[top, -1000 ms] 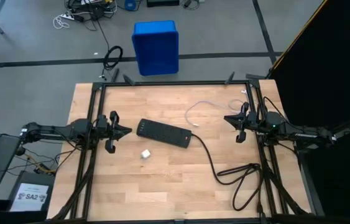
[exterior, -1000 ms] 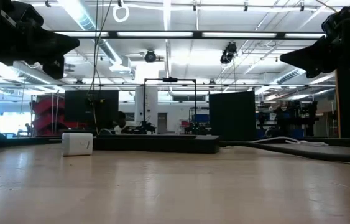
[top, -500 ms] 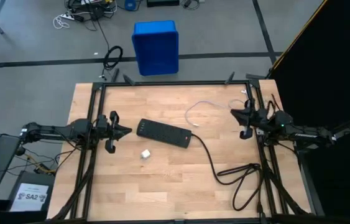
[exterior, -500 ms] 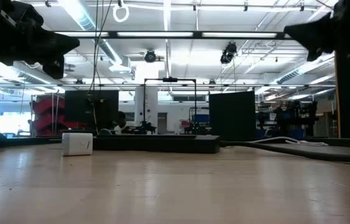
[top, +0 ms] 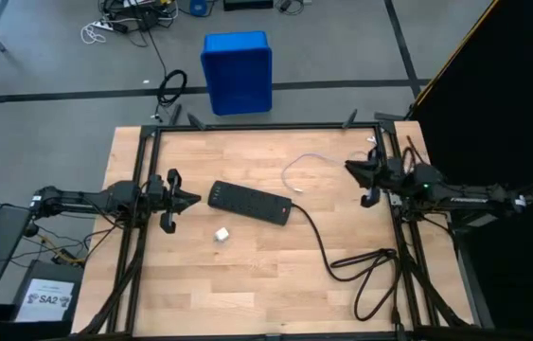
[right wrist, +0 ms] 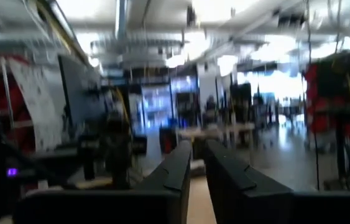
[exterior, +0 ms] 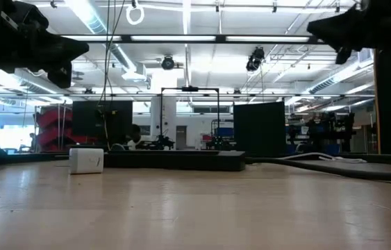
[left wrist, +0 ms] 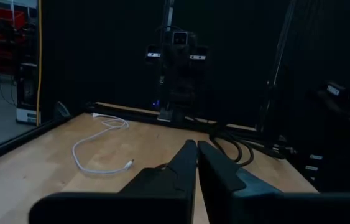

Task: Insert USB
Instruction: Insert the purple charger cable into the white charger adapter

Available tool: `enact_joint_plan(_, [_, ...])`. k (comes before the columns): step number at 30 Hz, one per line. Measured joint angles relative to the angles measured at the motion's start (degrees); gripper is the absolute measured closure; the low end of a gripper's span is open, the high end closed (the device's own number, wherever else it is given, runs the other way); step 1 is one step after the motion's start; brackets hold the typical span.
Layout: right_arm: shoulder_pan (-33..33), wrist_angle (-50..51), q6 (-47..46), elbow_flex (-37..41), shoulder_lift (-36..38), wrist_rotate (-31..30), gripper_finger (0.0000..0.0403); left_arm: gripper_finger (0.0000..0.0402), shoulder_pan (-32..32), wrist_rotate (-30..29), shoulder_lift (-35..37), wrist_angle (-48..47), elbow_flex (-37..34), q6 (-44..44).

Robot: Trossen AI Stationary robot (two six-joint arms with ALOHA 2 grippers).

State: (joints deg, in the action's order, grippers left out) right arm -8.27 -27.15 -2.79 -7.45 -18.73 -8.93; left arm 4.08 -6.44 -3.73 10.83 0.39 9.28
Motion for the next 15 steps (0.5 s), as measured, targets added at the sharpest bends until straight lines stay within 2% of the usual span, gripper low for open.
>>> enact_joint_plan(4, [-0.07, 1.1, 0.02, -5.9, -10.81, 0.02, 0.0361, 0.0401, 0.01, 0.0, 0.0, 0.01, 0.01, 0.0])
enact_joint_plan(8, [-0.07, 6.89, 0.04, -13.14, -20.93, 0.0, 0.0356, 0.0401, 0.02, 0.02, 0.0, 0.0, 0.02, 0.0])
enact_joint_plan(15, [-0.07, 18.09, -2.19, -23.28, -33.9, 0.02, 0.0359, 0.0401, 0.02, 0.0, 0.0, 0.0, 0.02, 0.0])
